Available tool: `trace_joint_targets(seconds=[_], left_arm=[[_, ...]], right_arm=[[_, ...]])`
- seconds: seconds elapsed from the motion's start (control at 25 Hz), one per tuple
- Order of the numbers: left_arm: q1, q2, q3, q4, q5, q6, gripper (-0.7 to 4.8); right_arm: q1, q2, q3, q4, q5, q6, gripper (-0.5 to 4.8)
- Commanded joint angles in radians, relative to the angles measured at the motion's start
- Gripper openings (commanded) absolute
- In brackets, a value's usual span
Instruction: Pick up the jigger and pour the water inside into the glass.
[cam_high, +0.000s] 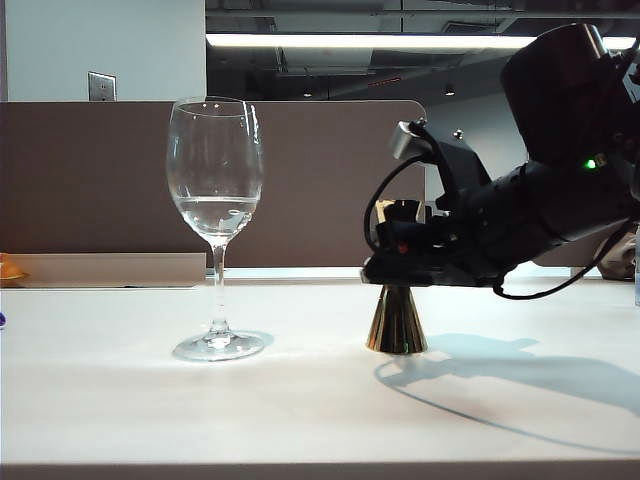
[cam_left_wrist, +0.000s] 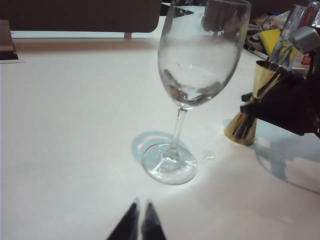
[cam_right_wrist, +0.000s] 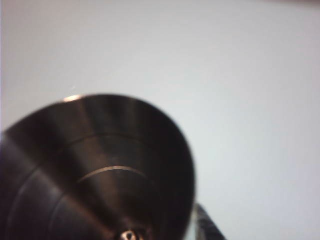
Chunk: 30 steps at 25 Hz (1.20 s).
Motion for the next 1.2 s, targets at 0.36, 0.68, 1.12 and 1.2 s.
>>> trace_joint_targets(seconds=[0.36, 0.68, 1.12, 1.2], left_arm=[[0.001, 0.001, -0.002, 0.002, 0.000, 0.001, 0.22], [0.001, 0.001, -0.002, 0.002, 0.001, 0.001, 0.22], [0.001, 0.001, -0.002, 0.002, 0.001, 0.001, 0.22], [0.001, 0.001, -0.002, 0.002, 0.001, 0.001, 0.22]], right_arm=[[0.002, -0.091, -0.001, -0.153, 0.003, 0.000, 2.85], [0.002, -0.460, -0.085, -0.514, 0.087, 0.000, 2.87], [-0.003, -0.773, -0.224, -0.557, 0.272, 0.002, 0.56], [-0.012, -0.798, -0.241, -0.555, 0.272, 0.013, 0.41]])
